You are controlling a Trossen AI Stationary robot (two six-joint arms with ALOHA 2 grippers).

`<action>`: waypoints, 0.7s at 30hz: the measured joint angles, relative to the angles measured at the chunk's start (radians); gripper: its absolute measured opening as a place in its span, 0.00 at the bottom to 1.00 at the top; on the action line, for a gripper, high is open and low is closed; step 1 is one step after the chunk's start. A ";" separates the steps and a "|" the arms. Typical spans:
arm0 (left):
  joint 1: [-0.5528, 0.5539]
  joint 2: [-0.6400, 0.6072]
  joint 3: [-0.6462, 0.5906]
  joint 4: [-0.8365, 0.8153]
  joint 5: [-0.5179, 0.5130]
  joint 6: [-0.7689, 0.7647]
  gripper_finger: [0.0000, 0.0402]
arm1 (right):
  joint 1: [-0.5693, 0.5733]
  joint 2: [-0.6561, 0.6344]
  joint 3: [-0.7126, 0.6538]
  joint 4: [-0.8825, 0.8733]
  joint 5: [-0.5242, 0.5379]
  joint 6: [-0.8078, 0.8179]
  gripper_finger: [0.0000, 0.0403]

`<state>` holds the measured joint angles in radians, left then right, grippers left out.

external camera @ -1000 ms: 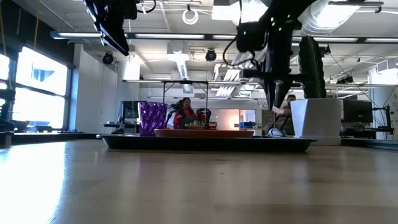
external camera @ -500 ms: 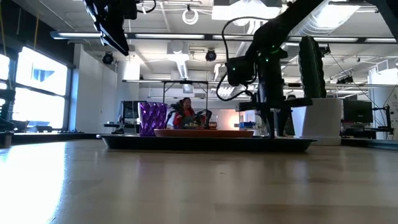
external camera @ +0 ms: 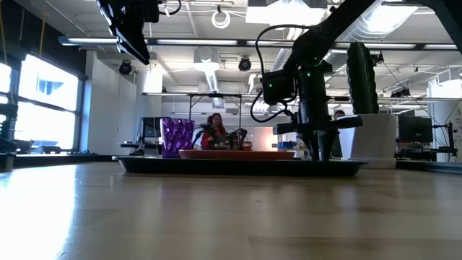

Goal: Pick and place plate/cup/fork/spoon on tray
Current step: Put the yellow fork on the black serving tray to the right of the orange plate

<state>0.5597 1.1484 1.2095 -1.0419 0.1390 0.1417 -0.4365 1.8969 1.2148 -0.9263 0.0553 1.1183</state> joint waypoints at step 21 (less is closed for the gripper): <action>0.000 0.000 0.000 0.000 0.000 0.000 0.29 | 0.000 0.000 0.000 -0.013 0.000 -0.009 0.24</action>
<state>0.5598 1.1484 1.2095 -1.0420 0.1390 0.1417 -0.4362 1.8971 1.2148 -0.9390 0.0552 1.1090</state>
